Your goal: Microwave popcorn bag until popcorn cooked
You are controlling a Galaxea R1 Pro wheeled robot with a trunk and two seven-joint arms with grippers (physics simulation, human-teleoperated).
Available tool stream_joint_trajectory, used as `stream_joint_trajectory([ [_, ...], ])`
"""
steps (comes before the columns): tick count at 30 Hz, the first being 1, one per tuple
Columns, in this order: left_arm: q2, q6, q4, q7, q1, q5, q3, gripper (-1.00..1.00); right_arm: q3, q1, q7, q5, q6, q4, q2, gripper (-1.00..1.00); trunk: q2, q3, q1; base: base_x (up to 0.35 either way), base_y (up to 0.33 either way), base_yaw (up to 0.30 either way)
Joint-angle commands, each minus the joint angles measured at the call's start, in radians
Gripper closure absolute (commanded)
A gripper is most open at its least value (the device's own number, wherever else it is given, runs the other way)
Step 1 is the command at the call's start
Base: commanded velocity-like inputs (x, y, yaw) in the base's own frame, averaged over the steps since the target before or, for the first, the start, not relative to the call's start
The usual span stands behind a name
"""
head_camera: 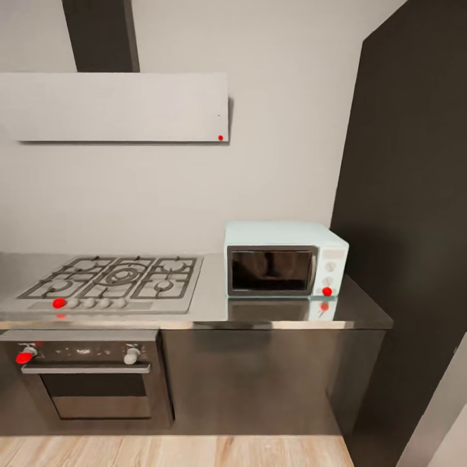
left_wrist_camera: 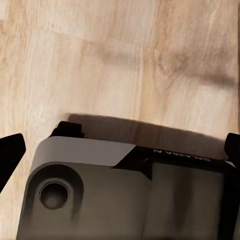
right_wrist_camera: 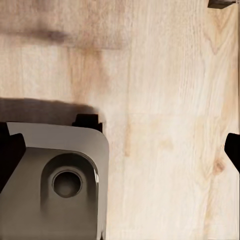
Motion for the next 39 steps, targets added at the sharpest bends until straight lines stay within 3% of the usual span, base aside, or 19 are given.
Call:
stream_joint_trajectory([
  [1, -0.001, -0.004, 0.002, 0.002, -0.001, 0.007, -0.009, -1.0, -0.008, -0.001, 0.002, 0.009, -0.005, 0.003, -0.001, -1.0, -0.001, -0.001, 0.0, 0.171, -0.236, 0.099],
  [18, -0.001, -0.004, 0.002, 0.002, -0.001, 0.007, -0.01, -1.0, -0.004, -0.001, 0.014, 0.013, 0.002, 0.004, 0.002, -1.0, -0.001, -0.001, 0.0, 0.025, -0.03, 0.008],
  [21, -0.001, -0.004, 0.003, 0.002, -0.001, 0.009, -0.009, -1.0, 0.018, -0.002, 0.011, 0.049, 0.01, -0.019, 0.003, -1.0, -0.001, -0.001, 0.0, 0.0, 0.0, 0.0],
  [23, -0.001, -0.004, 0.003, 0.002, -0.001, 0.009, -0.008, -1.0, 0.031, -0.003, 0.01, 0.077, 0.05, -0.12, 0.006, -1.0, -0.001, -0.001, 0.0, 0.0, 0.0, 0.0],
  [26, -0.002, -0.004, 0.003, 0.002, -0.001, 0.008, -0.009, -1.0, 0.034, -0.003, 0.008, 0.086, 0.29, -0.467, 0.012, -1.0, -0.001, -0.001, 0.0, 0.0, 0.0, 0.0],
  [30, -0.003, -0.004, 0.003, 0.002, -0.001, 0.006, -0.01, -1.0, 0.032, -0.003, 0.008, 0.084, 0.535, -0.806, 0.013, -1.0, -0.001, -0.001, 0.0, 0.0, 0.0, 0.0],
  [33, -0.004, -0.004, 0.003, 0.002, -0.001, 0.006, -0.01, -1.0, 0.031, -0.001, 0.009, 0.084, 0.713, -1.114, 0.011, -1.0, -0.001, -0.001, 0.0, 0.0, 0.0, 0.0],
  [35, -0.004, -0.004, 0.003, 0.002, -0.001, 0.006, -0.01, -1.0, 0.029, -0.005, 0.013, 0.083, 0.842, -1.219, 0.007, -1.0, -0.001, -0.001, 0.0, 0.0, 0.0, 0.0],
  [37, -0.005, -0.004, 0.003, 0.002, -0.001, 0.006, -0.01, -1.0, 0.026, -0.1, 0.015, 0.083, 0.99, -1.285, 0.007, -1.0, -0.001, -0.001, 0.0, 0.0, 0.0, 0.0],
  [39, -0.005, -0.004, 0.003, 0.002, -0.001, 0.006, -0.01, -1.0, 0.026, -0.188, 0.015, 0.082, 1.043, -1.301, 0.006, -1.0, -0.001, -0.001, 0.0, 0.0, 0.0, 0.0],
])
